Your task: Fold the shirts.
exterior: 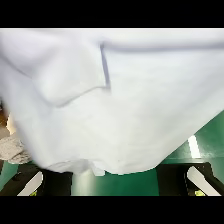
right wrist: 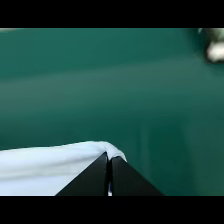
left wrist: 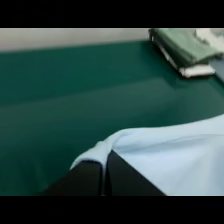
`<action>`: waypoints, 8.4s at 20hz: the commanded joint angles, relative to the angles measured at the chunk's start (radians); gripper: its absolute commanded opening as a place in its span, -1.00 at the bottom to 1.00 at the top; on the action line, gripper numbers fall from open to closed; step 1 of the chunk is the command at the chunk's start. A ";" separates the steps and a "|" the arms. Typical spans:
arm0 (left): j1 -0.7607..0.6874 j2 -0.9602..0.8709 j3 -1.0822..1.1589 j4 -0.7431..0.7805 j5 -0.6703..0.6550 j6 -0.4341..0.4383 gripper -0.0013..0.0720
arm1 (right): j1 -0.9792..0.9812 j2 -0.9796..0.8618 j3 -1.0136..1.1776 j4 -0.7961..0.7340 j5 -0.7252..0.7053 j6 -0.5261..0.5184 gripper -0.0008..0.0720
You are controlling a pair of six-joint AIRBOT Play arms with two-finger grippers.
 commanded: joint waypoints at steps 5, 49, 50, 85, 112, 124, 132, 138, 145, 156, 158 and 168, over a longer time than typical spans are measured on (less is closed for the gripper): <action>0.000 -0.373 -0.277 -0.008 -0.021 0.048 -0.89 | 0.375 -0.349 -0.309 -0.321 0.010 0.045 -0.95; 0.001 -0.605 -0.276 0.502 -0.269 0.096 0.28 | 0.632 -0.621 -0.365 -0.284 -0.090 0.093 -0.07; 0.001 -0.581 -0.306 0.497 -0.274 0.087 0.28 | 0.632 -0.621 -0.365 -0.283 -0.052 0.086 -0.08; 0.001 -0.089 -1.118 0.549 0.058 -0.228 -0.89 | 0.521 -0.314 -0.784 -0.049 -0.185 -0.084 -0.08; 0.001 -0.058 -0.977 0.348 -0.017 -0.055 -0.89 | 0.385 -0.247 -1.318 -0.053 -0.341 -0.198 -0.94; -0.151 -0.058 -0.948 0.124 -0.147 0.009 -0.90 | 0.010 0.189 -1.316 -0.172 -0.131 -0.195 -0.95; -0.151 -0.058 -0.649 0.259 0.000 -0.014 -0.90 | 0.124 0.198 -1.231 -0.025 -0.290 -0.153 -0.95; -0.151 -0.087 -0.644 0.322 0.175 -0.057 -0.90 | 0.128 -0.010 -1.013 -0.022 -0.288 -0.147 -0.95; -0.151 -0.188 -0.644 0.319 0.386 -0.057 -0.89 | 0.128 -0.225 -0.880 -0.021 -0.321 -0.148 -0.95; -0.151 -0.255 -0.644 0.321 0.459 -0.058 -0.89 | 0.339 -0.437 -0.681 -0.023 -0.441 -0.133 -0.95; -0.151 -0.255 -0.643 0.322 0.474 -0.063 -0.82 | 0.361 -0.489 -0.636 -0.022 -0.450 -0.104 -0.84; -0.151 -0.250 -0.623 0.319 0.328 -0.117 -0.85 | 0.222 -0.561 -0.563 0.065 -0.272 -0.213 0.60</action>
